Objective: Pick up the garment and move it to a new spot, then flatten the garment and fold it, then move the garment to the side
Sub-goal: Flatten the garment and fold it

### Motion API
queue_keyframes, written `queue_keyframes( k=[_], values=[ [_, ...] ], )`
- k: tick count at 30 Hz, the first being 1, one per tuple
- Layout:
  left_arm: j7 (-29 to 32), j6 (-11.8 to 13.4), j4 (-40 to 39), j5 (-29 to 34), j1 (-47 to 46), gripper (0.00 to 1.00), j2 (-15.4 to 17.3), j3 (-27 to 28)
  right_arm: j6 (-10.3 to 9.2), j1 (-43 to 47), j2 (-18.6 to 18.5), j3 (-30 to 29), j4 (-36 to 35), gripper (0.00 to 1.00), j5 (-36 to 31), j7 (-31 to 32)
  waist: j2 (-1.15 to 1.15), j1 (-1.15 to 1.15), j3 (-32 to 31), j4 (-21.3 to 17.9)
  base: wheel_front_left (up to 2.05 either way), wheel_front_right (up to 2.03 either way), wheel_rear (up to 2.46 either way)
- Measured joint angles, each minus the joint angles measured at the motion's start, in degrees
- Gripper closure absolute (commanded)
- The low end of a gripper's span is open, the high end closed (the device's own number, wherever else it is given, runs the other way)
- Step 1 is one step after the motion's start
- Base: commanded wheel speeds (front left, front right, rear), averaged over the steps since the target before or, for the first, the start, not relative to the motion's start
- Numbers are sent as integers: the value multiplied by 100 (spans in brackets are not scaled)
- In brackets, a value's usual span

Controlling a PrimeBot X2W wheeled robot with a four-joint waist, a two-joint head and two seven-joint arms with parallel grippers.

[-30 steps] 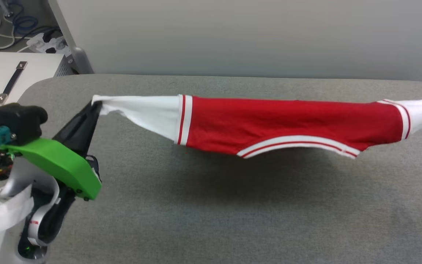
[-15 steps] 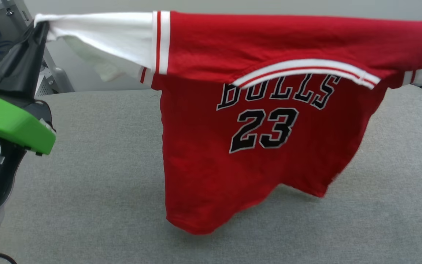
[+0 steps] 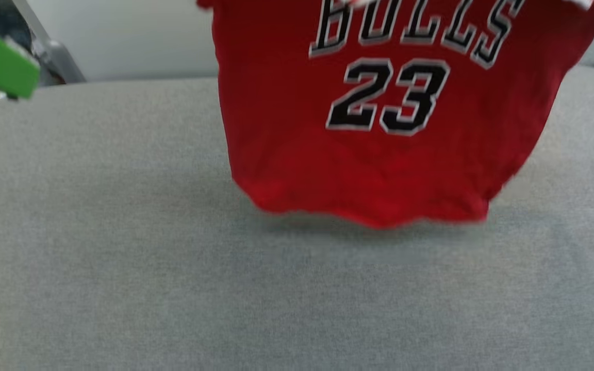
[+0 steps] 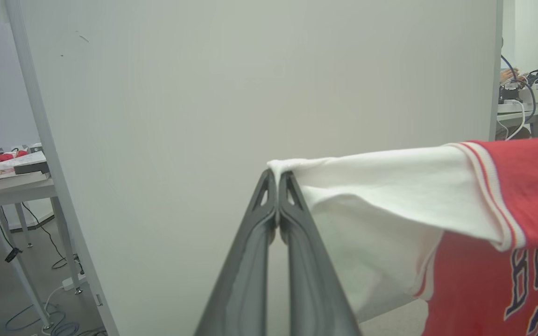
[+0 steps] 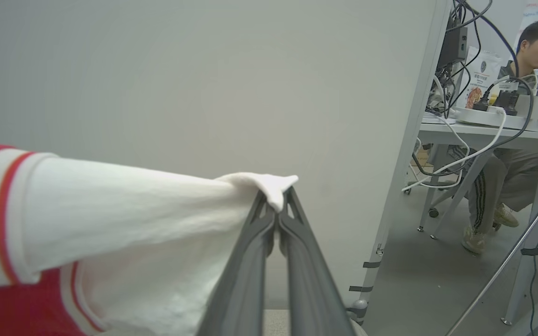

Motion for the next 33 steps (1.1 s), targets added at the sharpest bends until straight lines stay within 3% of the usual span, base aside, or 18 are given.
queue_keyframes(
  k=[10,19,26,33],
  values=[
    [-536,-350,1544,438,-2414,100,-70,-143,1,-2187,74,438,956,100,-382,-433,0,1,1252,-6,0,0,0],
    [-1524,-604,3256,1120,-4591,100,-81,-391,2,-4175,654,776,2417,100,-1068,-1155,0,1,2426,-61,0,0,0],
    [-2385,-620,4606,1464,-5618,100,-312,-568,2,-5102,996,762,3487,100,-1513,-1945,0,2,3125,-131,0,0,0],
    [-3082,-698,5591,1523,-5956,100,-513,-683,2,-5372,1151,730,4198,100,-1659,-2657,0,1,3535,-176,0,0,0]
  ],
)
